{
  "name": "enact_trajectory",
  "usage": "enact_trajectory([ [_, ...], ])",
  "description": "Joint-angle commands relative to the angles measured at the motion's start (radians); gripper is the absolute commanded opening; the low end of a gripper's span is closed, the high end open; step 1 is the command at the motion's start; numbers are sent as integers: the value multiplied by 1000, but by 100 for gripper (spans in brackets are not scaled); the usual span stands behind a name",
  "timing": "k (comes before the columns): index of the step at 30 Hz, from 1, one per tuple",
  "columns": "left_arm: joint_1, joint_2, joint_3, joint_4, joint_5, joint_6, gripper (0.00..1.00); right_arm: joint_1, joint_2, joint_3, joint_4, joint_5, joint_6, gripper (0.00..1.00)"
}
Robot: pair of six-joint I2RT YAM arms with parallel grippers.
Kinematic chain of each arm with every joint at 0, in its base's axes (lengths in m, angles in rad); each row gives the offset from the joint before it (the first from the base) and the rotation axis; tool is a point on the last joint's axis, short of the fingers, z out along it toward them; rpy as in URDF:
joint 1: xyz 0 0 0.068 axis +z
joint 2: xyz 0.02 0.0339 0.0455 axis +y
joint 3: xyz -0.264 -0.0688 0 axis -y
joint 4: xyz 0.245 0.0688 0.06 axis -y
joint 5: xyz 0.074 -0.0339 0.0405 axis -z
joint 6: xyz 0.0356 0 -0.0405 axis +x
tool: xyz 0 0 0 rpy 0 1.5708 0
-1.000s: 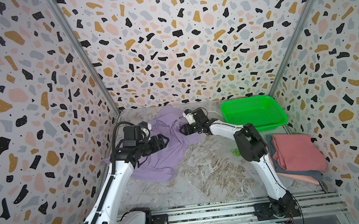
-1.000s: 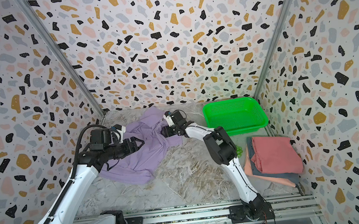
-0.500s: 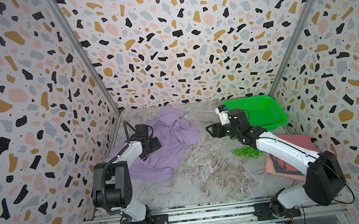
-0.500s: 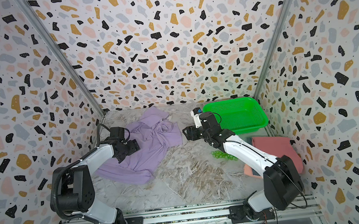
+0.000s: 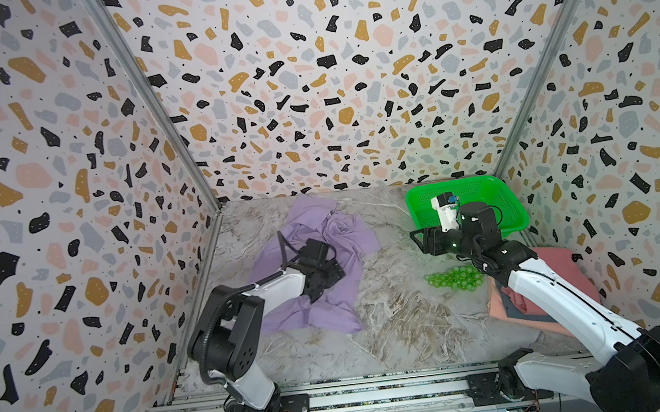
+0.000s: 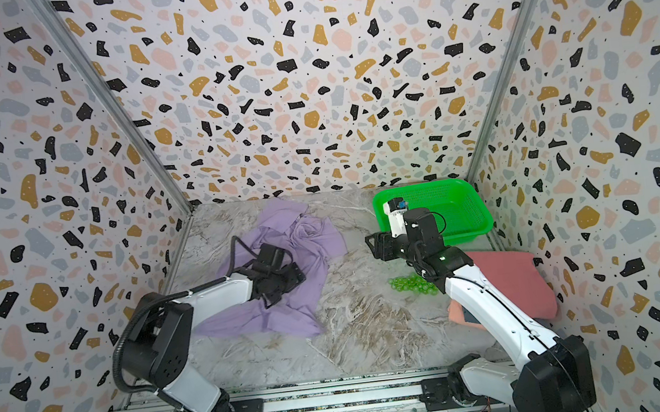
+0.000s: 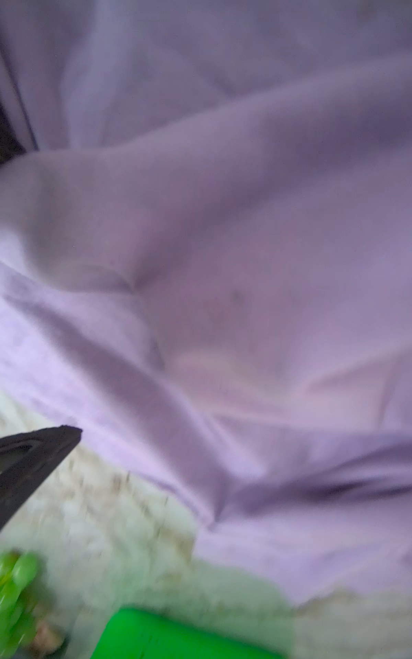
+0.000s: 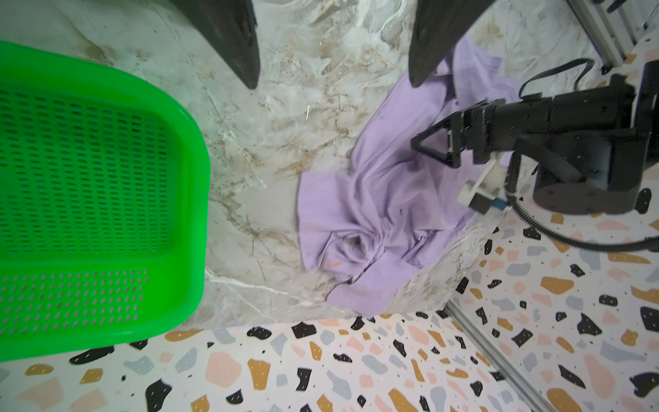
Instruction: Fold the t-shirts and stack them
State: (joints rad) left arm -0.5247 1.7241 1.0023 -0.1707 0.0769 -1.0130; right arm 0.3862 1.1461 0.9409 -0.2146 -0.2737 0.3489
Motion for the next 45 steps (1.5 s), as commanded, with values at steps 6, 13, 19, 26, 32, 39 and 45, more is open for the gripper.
enact_trajectory([
  [6, -60, 72, 486, -126, -167, -30, 89, -72, -98, -44, -79, -117, -102, 66],
  [13, 66, 146, 576, -265, -238, 328, 85, -61, -78, -151, 44, -170, 30, 68],
  [19, 149, 319, 729, -263, -221, 609, 84, 66, 42, -174, 140, -91, 116, 73],
  [26, 199, 596, 1025, -328, -360, 720, 84, 222, 261, -100, 183, 35, 136, 78],
  [32, 292, 715, 1075, -247, -246, 613, 56, 249, 427, -32, 182, 113, 164, 79],
  [39, 428, 514, 774, -125, -158, 491, 11, 249, 527, 19, 173, 99, 117, 78],
  [45, 614, 14, 127, 139, 45, 262, 3, 226, 622, 89, 211, 66, 75, 76],
])
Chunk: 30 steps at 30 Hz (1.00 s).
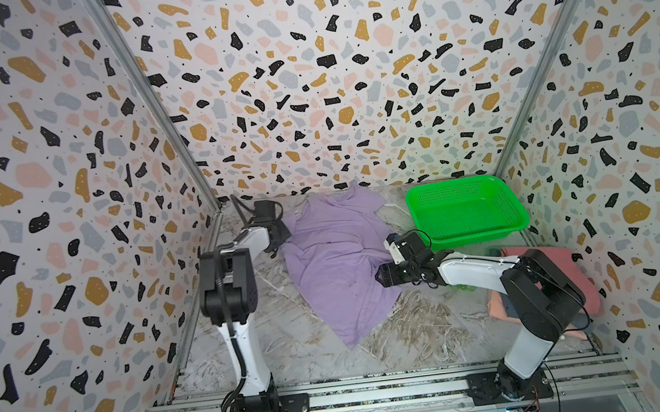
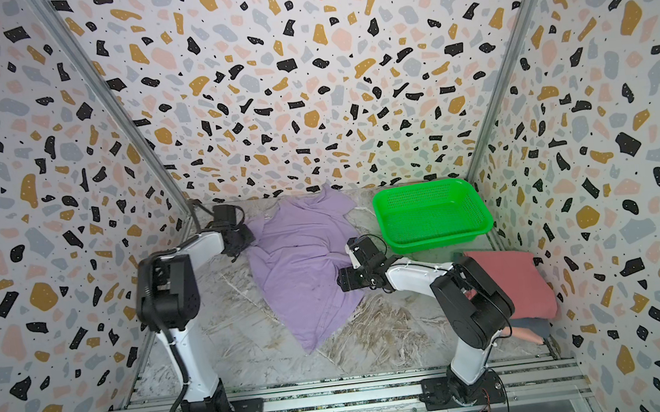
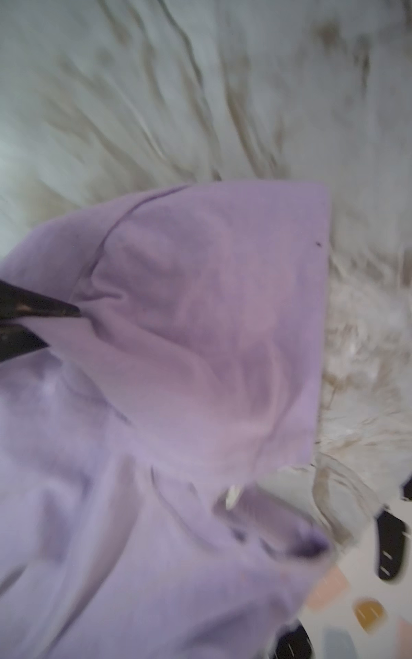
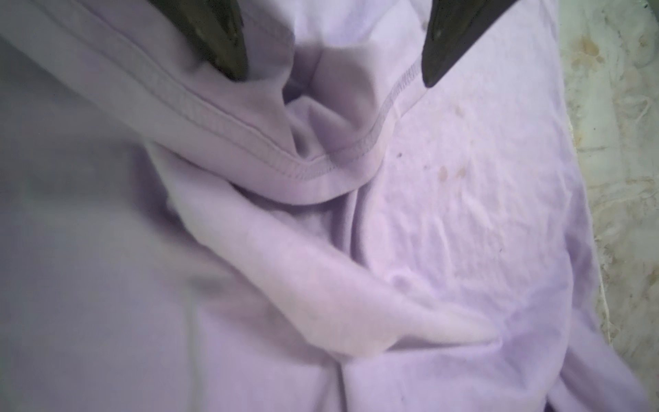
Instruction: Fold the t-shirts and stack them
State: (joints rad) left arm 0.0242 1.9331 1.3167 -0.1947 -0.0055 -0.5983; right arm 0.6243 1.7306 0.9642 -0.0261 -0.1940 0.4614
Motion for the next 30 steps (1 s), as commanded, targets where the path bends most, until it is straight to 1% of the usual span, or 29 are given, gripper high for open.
enact_trajectory([
  [1, 89, -265, -283, 188, 157, -179, 3, -22, 61, 90, 24, -23, -46, 76],
  [2, 109, -340, -374, 191, 175, -193, 10, -32, 89, 121, 25, -35, -58, 75],
  [3, 121, -412, -449, 172, 178, -198, 23, -41, 116, 155, 26, -46, -68, 75],
  [4, 125, -470, -512, 166, 190, -201, 31, -48, 139, 187, 26, -57, -77, 75],
  [6, 126, -583, -621, 144, 204, -217, 51, -60, 195, 271, 12, -81, -100, 75],
  [8, 126, -663, -674, 121, 191, -232, 52, -62, 249, 354, -19, -91, -120, 75],
  [10, 126, -716, -680, 84, 137, -217, 54, -60, 300, 420, -54, -97, -127, 75],
  [11, 126, -724, -675, 85, 119, -204, 54, -57, 321, 447, -66, -96, -123, 75],
  [13, 126, -694, -632, 71, 105, -158, 57, -53, 352, 479, -76, -98, -110, 75],
  [17, 126, -535, -500, 42, 104, -55, 63, -37, 425, 536, -88, -80, -96, 76],
  [20, 126, -399, -400, 51, 119, -5, 65, -36, 510, 621, -82, -97, -125, 76],
  [24, 128, -235, -245, 6, 71, 70, 66, -34, 620, 769, -94, -148, -139, 76],
  [26, 129, -158, -165, -22, 46, 100, 66, -30, 648, 831, -124, -146, -138, 76],
  [28, 129, -86, -102, -35, 45, 115, 65, -24, 655, 854, -130, -128, -139, 76],
  [29, 128, -49, -75, -41, 45, 116, 62, -23, 659, 859, -131, -123, -139, 76],
  [30, 129, -18, -51, -45, 56, 114, 56, -26, 662, 861, -132, -118, -139, 76],
])
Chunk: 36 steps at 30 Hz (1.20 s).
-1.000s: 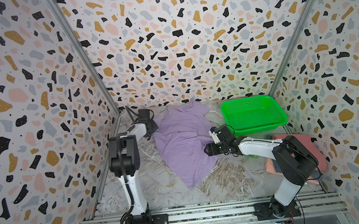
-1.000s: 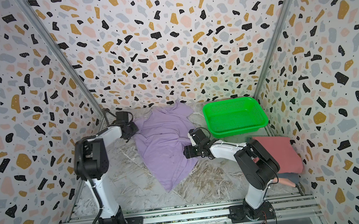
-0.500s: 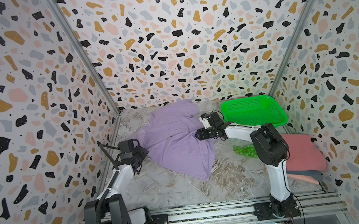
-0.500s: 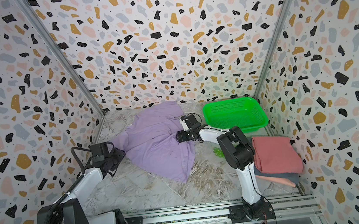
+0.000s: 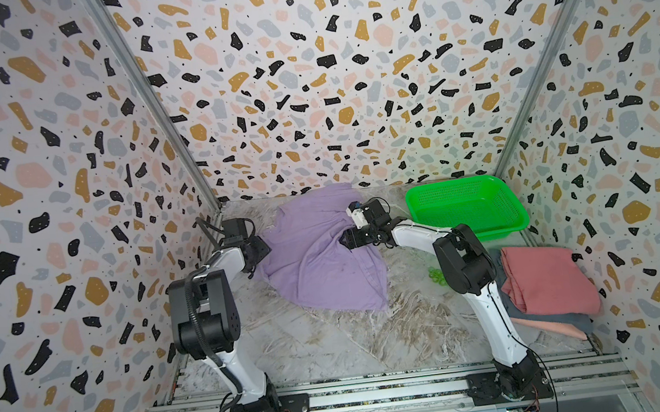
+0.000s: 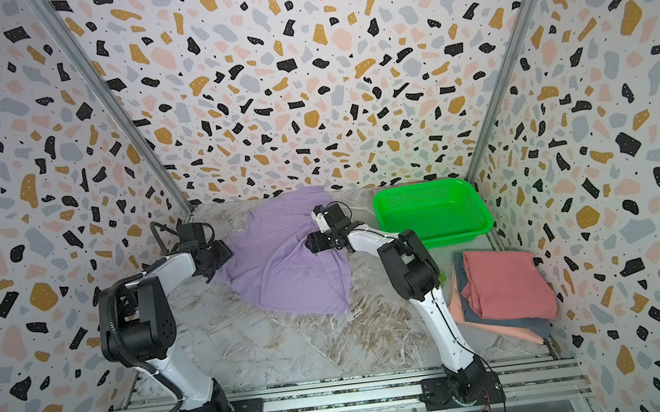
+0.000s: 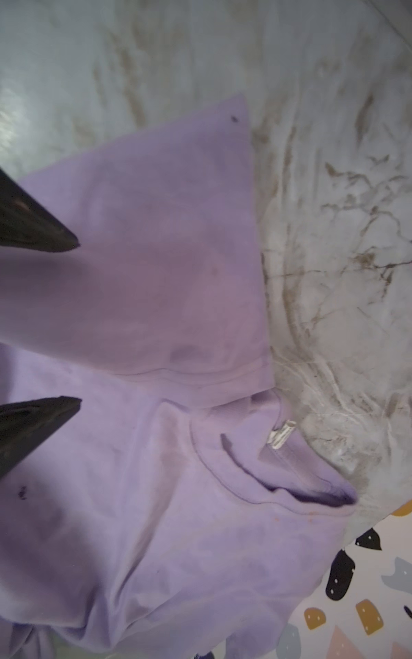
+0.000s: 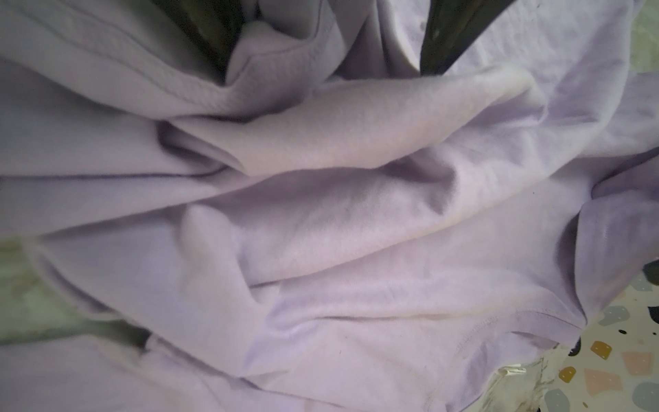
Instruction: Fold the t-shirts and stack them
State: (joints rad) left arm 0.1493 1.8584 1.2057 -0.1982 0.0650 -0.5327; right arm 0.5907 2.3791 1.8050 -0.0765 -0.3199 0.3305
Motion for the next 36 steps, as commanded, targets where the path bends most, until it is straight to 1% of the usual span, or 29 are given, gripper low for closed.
enact_trajectory([
  [1, 4, 76, 70, -42, -3, 43, 49, 5, 19, 22, -83, 13, -7, 76],
  [2, 5, 90, 70, -33, 16, 31, 38, 2, 27, 28, -84, 13, -8, 76],
  [3, 7, 89, 58, -20, 26, 17, 28, -4, 39, 39, -90, 10, -10, 76],
  [4, 7, 80, 43, -7, 27, 10, 23, -11, 49, 54, -100, 11, -12, 76],
  [6, 18, 37, -5, 14, 35, -5, 7, -30, 82, 94, -126, 13, -12, 76],
  [9, 60, -83, -121, 72, 91, -44, 1, -60, 123, 150, -155, 12, -20, 75],
  [12, 122, -265, -268, 158, 190, -101, 0, -88, 152, 201, -188, 16, -49, 74],
  [15, 171, -438, -374, 113, 198, -123, 0, -110, 159, 233, -226, 34, -86, 73],
  [16, 181, -494, -416, 94, 196, -132, 4, -116, 152, 232, -235, 36, -94, 73],
  [20, 203, -644, -524, -66, 109, -167, 57, -126, 65, 157, -228, 46, -127, 74],
  [21, 203, -666, -542, -89, 100, -166, 61, -126, 27, 124, -213, 45, -132, 74],
  [23, 203, -714, -572, -102, 84, -177, 63, -124, -67, 27, -173, 47, -131, 75],
  [25, 203, -732, -563, -100, 55, -170, 65, -124, -158, -72, -144, 50, -98, 76],
  [26, 203, -724, -553, -80, 58, -169, 65, -124, -202, -130, -126, 40, -73, 76],
  [28, 199, -671, -517, -51, 102, -150, 65, -120, -274, -231, -96, 11, -34, 76],
  [29, 195, -627, -482, -67, 120, -125, 65, -116, -302, -280, -82, 2, -14, 76],
  [31, 183, -549, -402, -127, 114, -70, 65, -107, -341, -350, -85, -9, 6, 77],
  [33, 180, -500, -361, -164, 98, -31, 65, -91, -378, -409, -92, 8, 11, 78],
  [36, 188, -456, -344, -207, -35, 15, 66, -76, -442, -496, -103, 44, 26, 79],
])
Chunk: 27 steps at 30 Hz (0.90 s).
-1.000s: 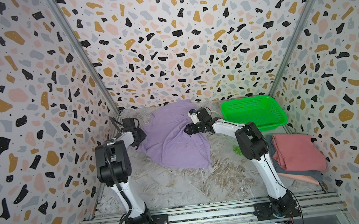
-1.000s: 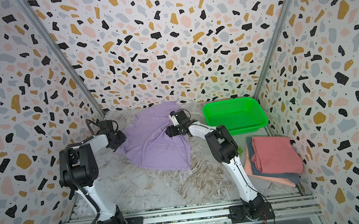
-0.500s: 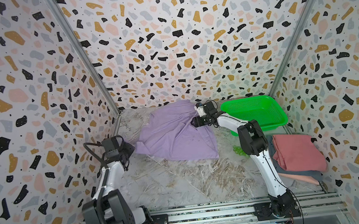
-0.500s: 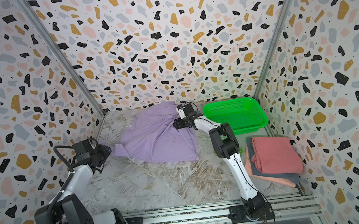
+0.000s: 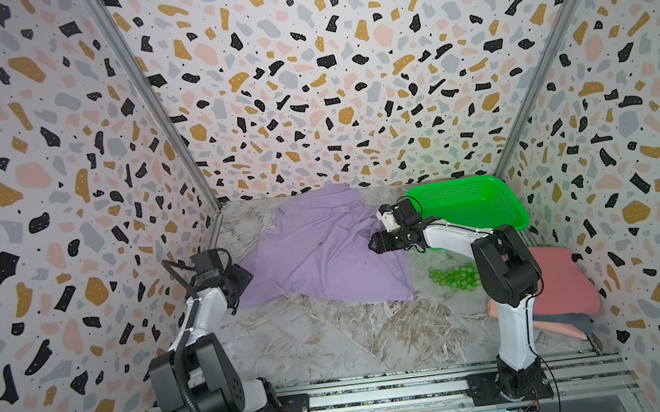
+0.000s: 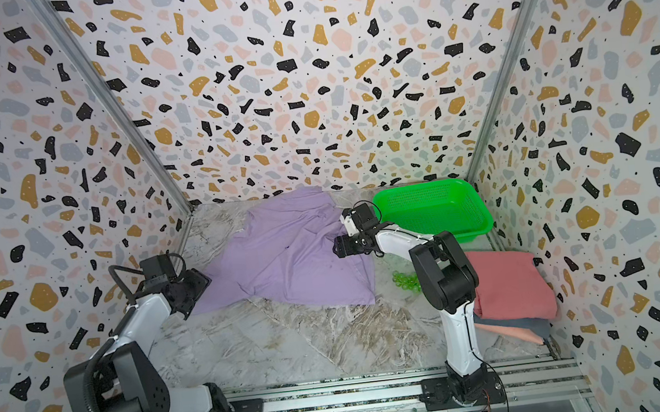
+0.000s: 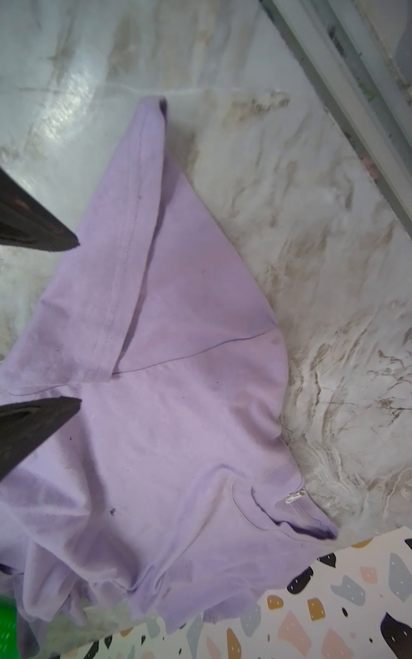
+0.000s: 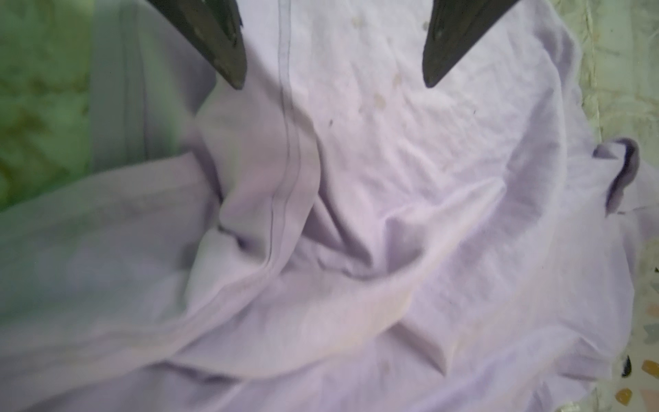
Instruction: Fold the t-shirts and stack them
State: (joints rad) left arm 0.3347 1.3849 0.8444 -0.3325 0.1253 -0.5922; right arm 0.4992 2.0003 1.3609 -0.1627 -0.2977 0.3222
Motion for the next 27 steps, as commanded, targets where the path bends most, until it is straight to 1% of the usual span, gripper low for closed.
enact_trajectory([
  [1, 14, 35, 7, -56, -97, 78, 66, 18, -87, -90, -5, 16, 45, 79],
  [4, 38, 119, 9, -4, -25, 79, 63, 25, -143, -213, 82, -15, 59, 79],
  [6, 39, 168, 22, 30, -8, 75, 62, 32, -138, -239, 98, -24, 62, 79],
  [8, 39, 203, 44, 23, -44, 89, 61, 46, -116, -231, 93, -8, 53, 78],
  [11, 50, 206, 55, -18, -179, 98, 64, 61, -68, -188, 76, 20, 47, 78],
  [13, 86, 182, 26, -9, -191, 83, 64, 61, -44, -162, 73, 12, 53, 78],
  [16, 159, 148, -26, 19, -171, 68, 64, 62, -34, -150, 79, 4, 56, 78],
  [19, 219, 153, -58, 51, -108, 58, 64, 60, -18, -143, 67, -1, 47, 78],
  [23, 233, 186, -67, 71, -25, 54, 63, 60, -16, -139, 30, 2, 35, 78],
  [27, 234, 185, -83, 96, 21, 25, 63, 55, -62, -182, 24, 48, 46, 79],
])
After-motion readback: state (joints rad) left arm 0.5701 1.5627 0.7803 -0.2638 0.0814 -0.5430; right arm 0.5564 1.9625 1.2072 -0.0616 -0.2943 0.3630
